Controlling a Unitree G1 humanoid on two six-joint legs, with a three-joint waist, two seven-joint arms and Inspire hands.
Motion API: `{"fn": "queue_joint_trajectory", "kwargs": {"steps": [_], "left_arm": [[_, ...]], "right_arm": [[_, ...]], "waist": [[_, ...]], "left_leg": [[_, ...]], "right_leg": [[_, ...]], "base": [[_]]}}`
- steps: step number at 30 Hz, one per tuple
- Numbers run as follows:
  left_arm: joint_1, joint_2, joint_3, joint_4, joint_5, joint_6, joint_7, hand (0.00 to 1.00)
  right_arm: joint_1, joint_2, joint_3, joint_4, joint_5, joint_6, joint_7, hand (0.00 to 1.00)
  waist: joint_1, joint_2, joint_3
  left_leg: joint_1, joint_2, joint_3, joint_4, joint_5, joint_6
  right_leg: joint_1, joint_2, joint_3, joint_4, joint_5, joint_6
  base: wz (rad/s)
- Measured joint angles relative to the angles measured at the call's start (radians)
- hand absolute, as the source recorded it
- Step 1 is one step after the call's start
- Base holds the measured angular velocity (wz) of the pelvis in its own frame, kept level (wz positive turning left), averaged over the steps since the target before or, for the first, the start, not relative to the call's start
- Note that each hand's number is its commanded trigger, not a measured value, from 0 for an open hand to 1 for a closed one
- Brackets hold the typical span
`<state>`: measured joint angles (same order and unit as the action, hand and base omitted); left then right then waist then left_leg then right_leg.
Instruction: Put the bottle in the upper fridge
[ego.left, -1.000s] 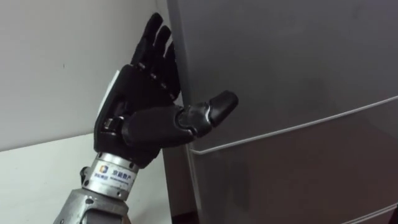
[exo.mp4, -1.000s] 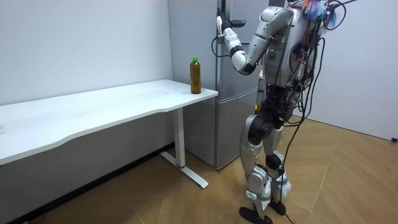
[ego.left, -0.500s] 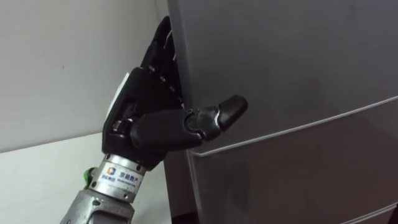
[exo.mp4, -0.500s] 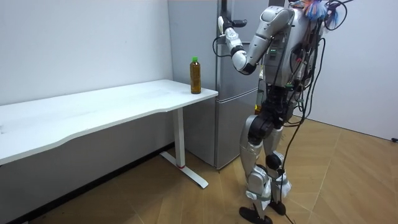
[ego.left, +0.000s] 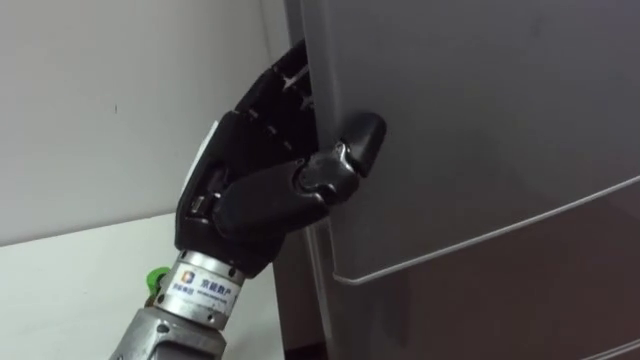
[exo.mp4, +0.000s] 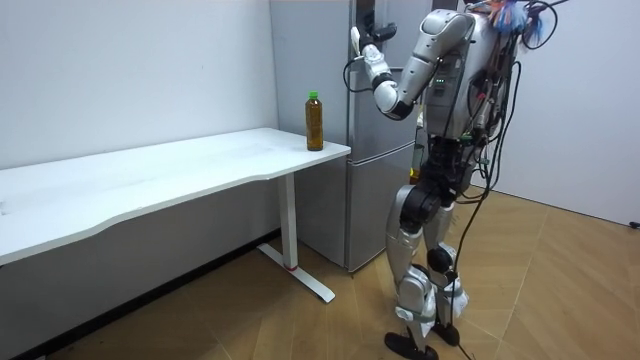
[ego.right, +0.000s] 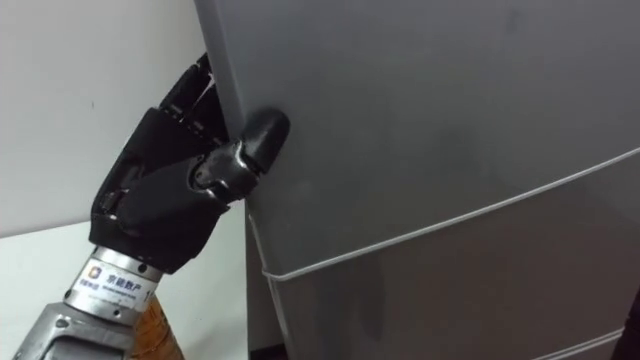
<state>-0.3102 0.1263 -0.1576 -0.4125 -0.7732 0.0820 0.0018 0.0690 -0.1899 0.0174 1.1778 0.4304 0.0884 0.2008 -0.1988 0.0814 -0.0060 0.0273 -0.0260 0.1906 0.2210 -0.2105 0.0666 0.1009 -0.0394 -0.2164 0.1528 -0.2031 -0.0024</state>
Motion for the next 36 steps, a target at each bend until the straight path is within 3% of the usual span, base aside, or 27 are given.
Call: {"fn": "queue_joint_trajectory", "kwargs": {"steps": [1, 2, 24, 28, 36], "left_arm": [[-0.001, 0.0, 0.0, 0.0, 0.0, -0.001, 0.0, 0.13], [-0.003, -0.001, -0.001, 0.0, -0.002, -0.002, -0.001, 0.0], [-0.004, -0.002, -0.057, 0.0, -0.02, -0.019, -0.027, 0.0], [-0.005, -0.008, -0.065, -0.001, -0.019, -0.03, -0.029, 0.0], [-0.005, -0.027, -0.066, 0.002, -0.019, -0.04, -0.032, 0.0]], "right_arm": [[-0.001, -0.002, 0.0, 0.0, 0.0, 0.0, -0.001, 0.0], [0.0, -0.003, 0.0, 0.0, 0.0, 0.0, -0.001, 0.0], [-0.012, -0.007, 0.042, -0.006, -0.007, -0.004, -0.019, 0.0], [-0.012, -0.007, 0.048, -0.012, -0.009, -0.005, -0.025, 0.0], [-0.01, -0.008, 0.047, -0.011, -0.007, -0.023, -0.025, 0.0]], "waist": [[0.0, 0.0, 0.0001], [-0.001, 0.0, 0.0003], [-0.012, -0.011, 0.009], [-0.013, -0.002, 0.0058], [-0.013, 0.006, 0.0108]], "left_leg": [[0.0, 0.0, 0.0, 0.001, 0.0, 0.0], [0.0, 0.0, 0.0, 0.001, 0.0, 0.0], [-0.007, -0.002, 0.0, 0.0, -0.001, 0.002], [-0.016, -0.002, 0.002, 0.001, -0.002, 0.003], [-0.001, 0.003, 0.041, -0.018, -0.002, 0.005]], "right_leg": [[0.002, 0.0, -0.001, 0.0, 0.0, 0.0], [0.002, 0.0, -0.003, -0.001, 0.0, 0.0], [0.0, -0.001, -0.006, 0.0, 0.001, 0.004], [-0.006, -0.001, -0.004, 0.0, 0.002, 0.004], [-0.005, 0.003, 0.019, 0.0, 0.01, 0.007]], "base": [[0.04], [0.0], [0.01], [0.03], [-0.04]]}}
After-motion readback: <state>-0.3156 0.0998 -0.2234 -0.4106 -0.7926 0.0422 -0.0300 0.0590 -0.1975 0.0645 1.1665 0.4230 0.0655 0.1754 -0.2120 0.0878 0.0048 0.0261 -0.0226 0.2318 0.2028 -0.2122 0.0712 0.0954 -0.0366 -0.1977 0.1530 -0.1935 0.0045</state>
